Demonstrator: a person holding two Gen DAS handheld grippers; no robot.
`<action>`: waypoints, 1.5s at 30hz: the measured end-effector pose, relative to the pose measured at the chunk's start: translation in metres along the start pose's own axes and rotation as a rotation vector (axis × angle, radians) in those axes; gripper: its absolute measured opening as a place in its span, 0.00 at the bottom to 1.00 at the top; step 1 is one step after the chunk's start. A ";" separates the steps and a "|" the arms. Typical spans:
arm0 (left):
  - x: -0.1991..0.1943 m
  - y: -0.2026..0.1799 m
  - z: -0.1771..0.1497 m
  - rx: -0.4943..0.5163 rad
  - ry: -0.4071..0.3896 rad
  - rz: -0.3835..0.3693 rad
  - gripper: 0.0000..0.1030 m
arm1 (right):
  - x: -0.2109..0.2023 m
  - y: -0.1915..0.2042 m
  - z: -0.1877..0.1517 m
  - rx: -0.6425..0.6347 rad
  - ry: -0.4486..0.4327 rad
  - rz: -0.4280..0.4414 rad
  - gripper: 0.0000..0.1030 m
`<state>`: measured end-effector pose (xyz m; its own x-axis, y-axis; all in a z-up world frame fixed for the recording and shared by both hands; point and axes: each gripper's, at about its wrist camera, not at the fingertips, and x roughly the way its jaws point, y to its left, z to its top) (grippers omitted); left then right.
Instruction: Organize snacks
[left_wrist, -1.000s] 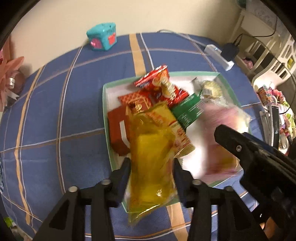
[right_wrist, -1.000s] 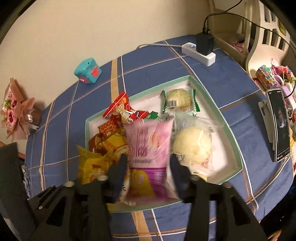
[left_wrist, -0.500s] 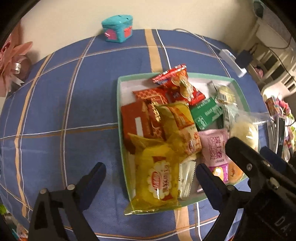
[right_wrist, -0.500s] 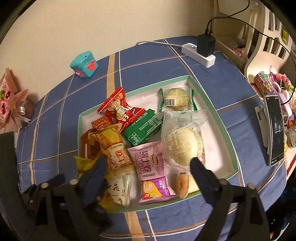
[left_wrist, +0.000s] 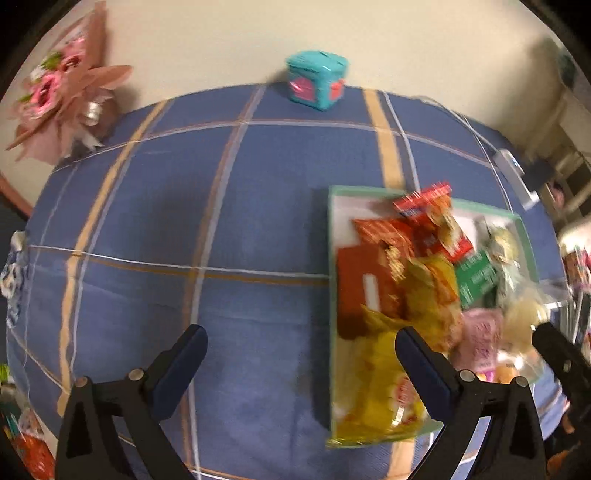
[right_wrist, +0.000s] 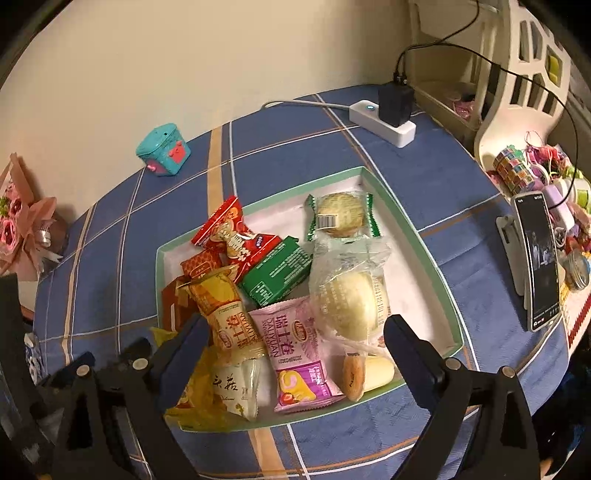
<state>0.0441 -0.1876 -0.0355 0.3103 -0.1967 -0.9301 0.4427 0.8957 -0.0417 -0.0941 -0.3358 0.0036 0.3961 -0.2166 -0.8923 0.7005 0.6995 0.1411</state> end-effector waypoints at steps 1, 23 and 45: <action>-0.003 0.006 0.002 -0.014 -0.014 0.004 1.00 | 0.000 0.002 0.000 -0.006 0.001 0.002 0.93; -0.072 0.049 -0.003 -0.066 -0.265 0.170 1.00 | -0.019 0.051 -0.010 -0.113 -0.038 0.018 0.93; -0.068 0.087 -0.044 -0.169 -0.096 0.212 1.00 | -0.039 0.069 -0.038 -0.183 -0.057 0.061 0.93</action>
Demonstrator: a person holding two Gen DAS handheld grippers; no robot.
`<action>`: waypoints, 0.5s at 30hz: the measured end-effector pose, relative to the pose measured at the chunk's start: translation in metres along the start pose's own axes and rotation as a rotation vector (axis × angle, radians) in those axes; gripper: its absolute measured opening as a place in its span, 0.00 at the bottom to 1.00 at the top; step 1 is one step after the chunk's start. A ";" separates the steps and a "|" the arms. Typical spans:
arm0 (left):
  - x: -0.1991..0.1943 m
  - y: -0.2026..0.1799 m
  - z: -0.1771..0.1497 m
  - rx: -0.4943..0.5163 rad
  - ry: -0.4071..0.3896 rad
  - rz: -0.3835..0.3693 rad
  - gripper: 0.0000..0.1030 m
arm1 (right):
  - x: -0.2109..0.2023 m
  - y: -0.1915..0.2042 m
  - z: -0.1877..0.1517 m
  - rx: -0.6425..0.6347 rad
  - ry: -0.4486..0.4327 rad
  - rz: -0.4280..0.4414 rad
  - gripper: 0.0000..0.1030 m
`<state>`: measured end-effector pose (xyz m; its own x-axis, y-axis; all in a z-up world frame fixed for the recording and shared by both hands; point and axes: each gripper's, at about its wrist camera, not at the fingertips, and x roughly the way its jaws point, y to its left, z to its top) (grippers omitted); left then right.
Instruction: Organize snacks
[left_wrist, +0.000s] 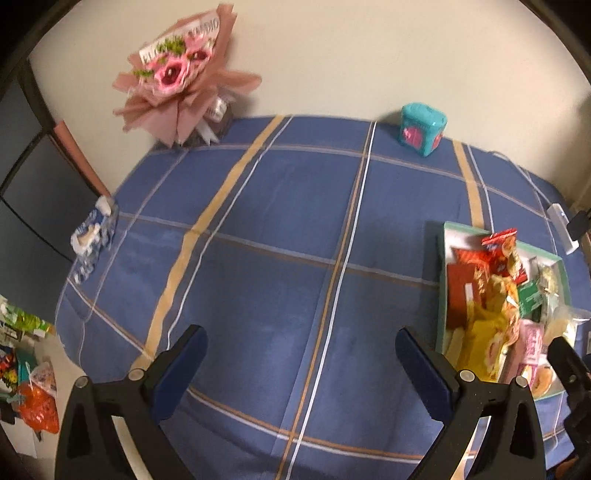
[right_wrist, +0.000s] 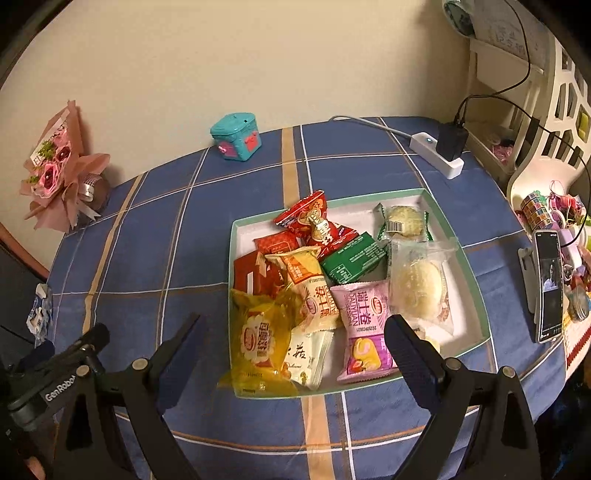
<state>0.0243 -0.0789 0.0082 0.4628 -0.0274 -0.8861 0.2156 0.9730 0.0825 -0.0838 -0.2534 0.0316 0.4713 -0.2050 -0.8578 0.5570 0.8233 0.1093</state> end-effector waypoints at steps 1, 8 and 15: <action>0.001 0.002 -0.002 -0.005 0.009 -0.002 1.00 | -0.001 0.001 -0.002 -0.003 0.000 0.001 0.93; 0.006 0.011 -0.016 -0.008 0.040 -0.001 1.00 | -0.006 0.001 -0.016 -0.006 -0.004 0.000 0.93; 0.004 0.021 -0.024 -0.013 0.042 -0.022 1.00 | -0.005 0.001 -0.027 -0.011 0.008 -0.001 0.93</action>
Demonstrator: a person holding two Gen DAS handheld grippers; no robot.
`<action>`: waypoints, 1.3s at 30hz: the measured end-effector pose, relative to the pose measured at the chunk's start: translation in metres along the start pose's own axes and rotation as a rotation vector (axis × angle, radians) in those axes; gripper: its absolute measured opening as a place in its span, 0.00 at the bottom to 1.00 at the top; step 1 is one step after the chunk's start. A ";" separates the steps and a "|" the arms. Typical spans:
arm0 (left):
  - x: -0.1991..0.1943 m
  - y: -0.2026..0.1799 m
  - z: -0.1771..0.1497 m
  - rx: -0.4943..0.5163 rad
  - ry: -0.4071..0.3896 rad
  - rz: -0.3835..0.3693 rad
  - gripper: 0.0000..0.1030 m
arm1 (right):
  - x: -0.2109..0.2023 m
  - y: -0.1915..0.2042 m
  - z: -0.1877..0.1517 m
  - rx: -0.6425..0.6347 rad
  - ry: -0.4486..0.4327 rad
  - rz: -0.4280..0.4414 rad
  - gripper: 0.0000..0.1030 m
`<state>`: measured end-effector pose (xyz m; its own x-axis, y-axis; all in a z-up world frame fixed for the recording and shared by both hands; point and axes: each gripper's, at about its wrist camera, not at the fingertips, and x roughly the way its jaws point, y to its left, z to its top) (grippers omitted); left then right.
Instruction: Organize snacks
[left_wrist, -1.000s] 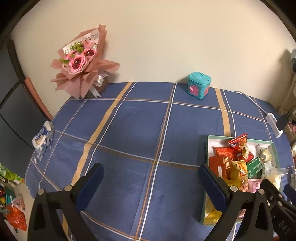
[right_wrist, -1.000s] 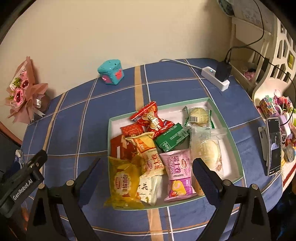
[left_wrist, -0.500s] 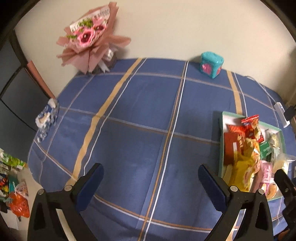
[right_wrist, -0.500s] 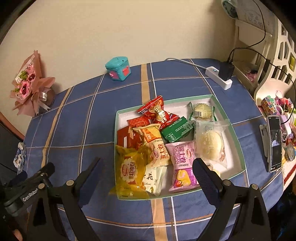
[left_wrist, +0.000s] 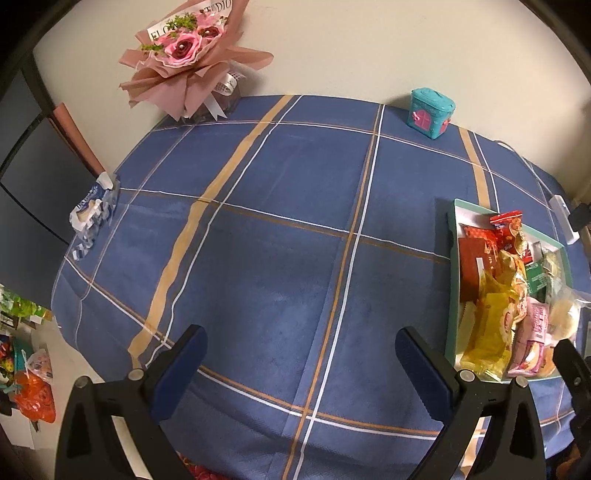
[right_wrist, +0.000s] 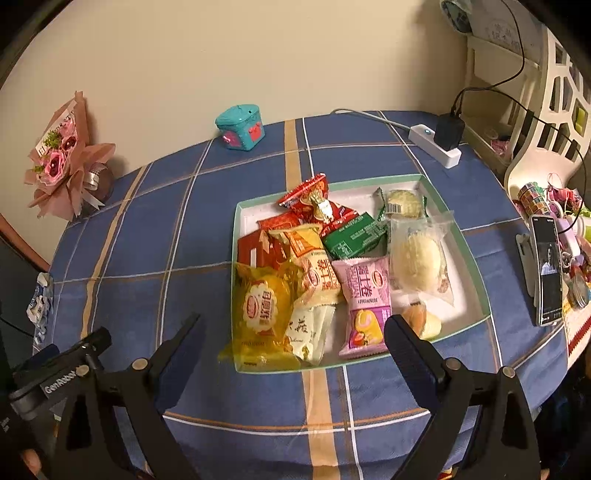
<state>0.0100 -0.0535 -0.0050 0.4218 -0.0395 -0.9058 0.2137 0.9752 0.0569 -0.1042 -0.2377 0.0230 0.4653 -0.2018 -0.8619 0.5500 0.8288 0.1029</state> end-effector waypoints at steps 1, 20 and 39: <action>0.000 0.001 -0.001 0.001 0.001 -0.004 1.00 | 0.000 0.000 -0.002 -0.002 0.004 -0.005 0.93; 0.000 0.010 -0.025 0.041 0.022 -0.029 1.00 | 0.004 -0.010 -0.033 0.013 0.050 -0.048 0.93; -0.003 0.007 -0.033 0.089 0.012 -0.050 1.00 | 0.002 -0.005 -0.038 0.005 0.045 -0.061 0.93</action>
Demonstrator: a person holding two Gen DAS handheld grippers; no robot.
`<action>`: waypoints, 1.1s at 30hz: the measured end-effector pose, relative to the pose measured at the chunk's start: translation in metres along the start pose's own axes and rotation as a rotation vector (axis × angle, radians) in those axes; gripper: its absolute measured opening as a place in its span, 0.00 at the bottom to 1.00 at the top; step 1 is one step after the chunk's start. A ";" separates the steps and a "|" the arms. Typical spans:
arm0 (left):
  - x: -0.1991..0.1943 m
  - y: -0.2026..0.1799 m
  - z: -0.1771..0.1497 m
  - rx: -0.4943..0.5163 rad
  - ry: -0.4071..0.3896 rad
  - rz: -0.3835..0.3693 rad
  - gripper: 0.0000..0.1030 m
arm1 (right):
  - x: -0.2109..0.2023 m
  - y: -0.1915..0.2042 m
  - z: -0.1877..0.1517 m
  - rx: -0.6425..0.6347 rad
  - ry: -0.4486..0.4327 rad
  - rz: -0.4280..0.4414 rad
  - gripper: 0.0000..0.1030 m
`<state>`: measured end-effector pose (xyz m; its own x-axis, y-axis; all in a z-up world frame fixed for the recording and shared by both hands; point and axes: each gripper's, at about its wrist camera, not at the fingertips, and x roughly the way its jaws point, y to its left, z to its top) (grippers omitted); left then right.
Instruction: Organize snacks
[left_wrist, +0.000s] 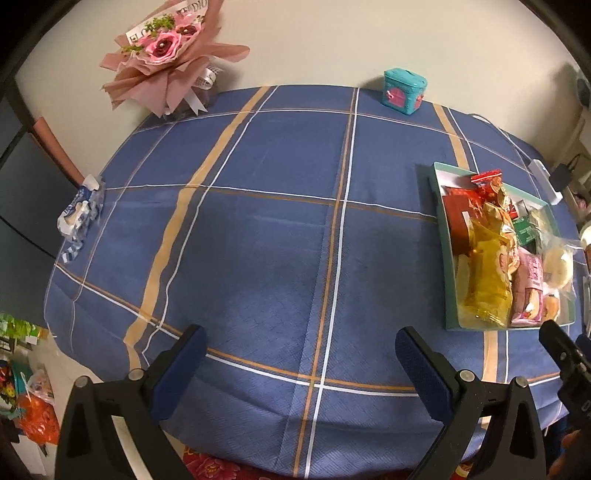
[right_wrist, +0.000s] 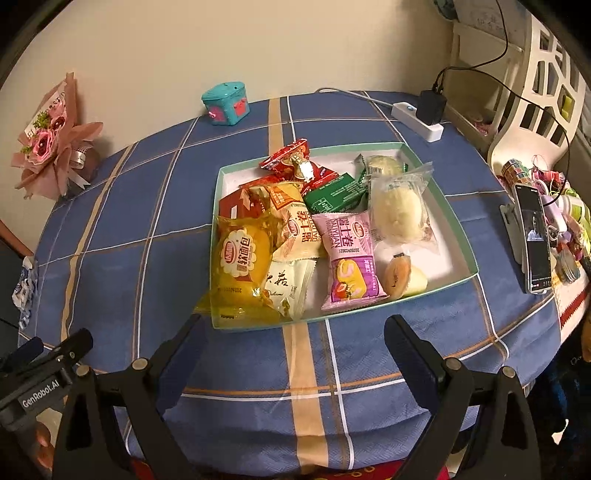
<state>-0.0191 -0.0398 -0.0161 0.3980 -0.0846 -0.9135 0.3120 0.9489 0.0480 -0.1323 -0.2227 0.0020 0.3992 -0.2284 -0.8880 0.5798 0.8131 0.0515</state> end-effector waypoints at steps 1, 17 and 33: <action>0.000 0.000 0.000 -0.002 0.001 0.002 1.00 | 0.001 0.000 0.000 -0.001 0.005 0.000 0.93; 0.003 0.006 0.000 -0.009 0.009 0.014 1.00 | 0.001 0.008 -0.002 -0.008 0.006 0.005 0.93; -0.001 0.001 0.001 0.018 -0.016 0.006 1.00 | -0.004 0.004 0.000 0.002 -0.006 0.006 0.93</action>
<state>-0.0186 -0.0393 -0.0151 0.4140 -0.0842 -0.9064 0.3252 0.9437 0.0609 -0.1316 -0.2181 0.0054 0.4068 -0.2267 -0.8850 0.5789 0.8134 0.0577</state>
